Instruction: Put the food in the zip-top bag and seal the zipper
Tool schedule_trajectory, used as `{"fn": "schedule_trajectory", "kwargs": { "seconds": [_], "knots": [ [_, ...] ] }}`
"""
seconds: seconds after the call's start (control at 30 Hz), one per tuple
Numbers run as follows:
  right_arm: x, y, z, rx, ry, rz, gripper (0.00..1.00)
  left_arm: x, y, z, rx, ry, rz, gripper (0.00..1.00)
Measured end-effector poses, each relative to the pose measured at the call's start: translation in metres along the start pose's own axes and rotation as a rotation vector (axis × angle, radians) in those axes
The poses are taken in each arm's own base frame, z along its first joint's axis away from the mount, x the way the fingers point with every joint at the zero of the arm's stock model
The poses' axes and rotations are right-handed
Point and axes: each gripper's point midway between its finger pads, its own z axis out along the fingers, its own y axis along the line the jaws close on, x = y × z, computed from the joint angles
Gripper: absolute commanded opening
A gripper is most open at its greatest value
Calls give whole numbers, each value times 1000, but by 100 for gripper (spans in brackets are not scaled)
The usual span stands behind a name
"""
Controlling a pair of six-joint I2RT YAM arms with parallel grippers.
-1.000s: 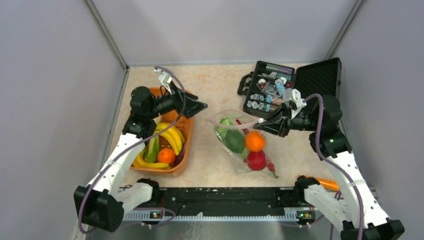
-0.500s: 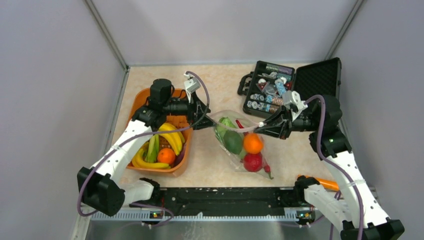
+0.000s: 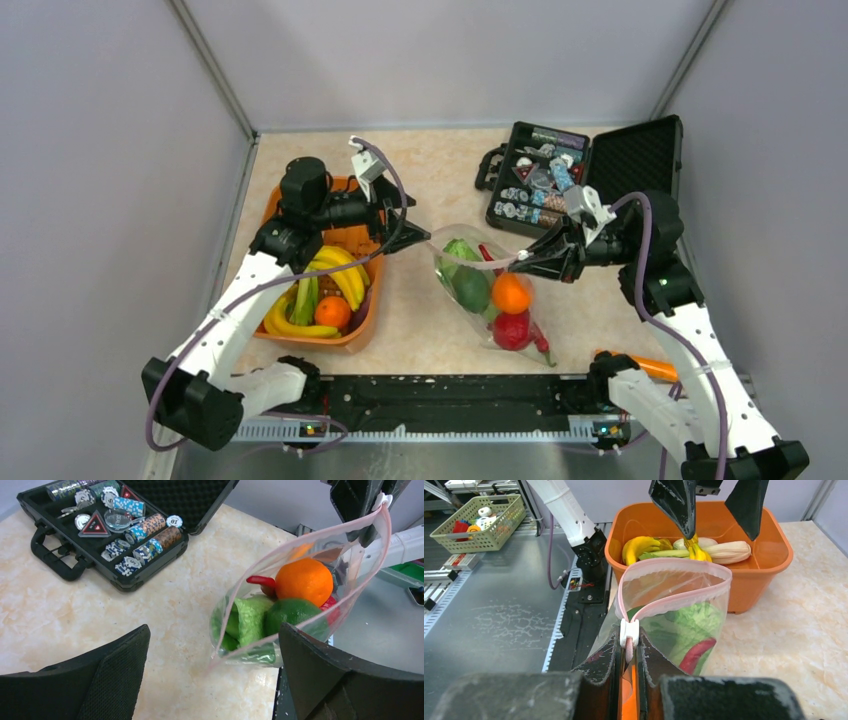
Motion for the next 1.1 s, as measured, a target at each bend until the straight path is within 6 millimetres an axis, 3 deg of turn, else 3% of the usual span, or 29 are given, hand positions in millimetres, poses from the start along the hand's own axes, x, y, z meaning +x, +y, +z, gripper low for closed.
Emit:
{"fn": "schedule_trajectory", "kwargs": {
  "seconds": [0.17, 0.27, 0.43, 0.5, 0.6, 0.77, 0.93, 1.03, 1.1],
  "knots": [
    [0, 2, 0, -9, 1, -2, 0, 0, 5, 5, -10, 14, -5, 88],
    [0, 2, 0, -11, 1, -2, 0, 11, 9, 15, -14, 65, -14, 87],
    [0, 3, 0, -14, 0, -3, 0, 37, -1, 31, 23, 175, -14, 83],
    [0, 3, 0, -13, 0, -5, 0, 45, -5, 31, 36, 206, -12, 85],
    [-1, 4, -1, -13, -1, -8, 0, 50, -6, 29, 37, 225, -13, 78],
    [0, 5, -1, -13, 0, -7, 0, 45, -9, 24, 31, 214, 16, 56],
    [0, 3, -1, -5, 0, -6, 0, 56, -10, 20, 34, 264, 12, 60],
    [0, 1, -1, 13, 0, -8, 0, 66, -11, 18, 50, 297, -11, 48],
    [-1, -2, -1, 30, -1, -11, 0, 69, -13, 18, 60, 309, -22, 26]
  ]
}}
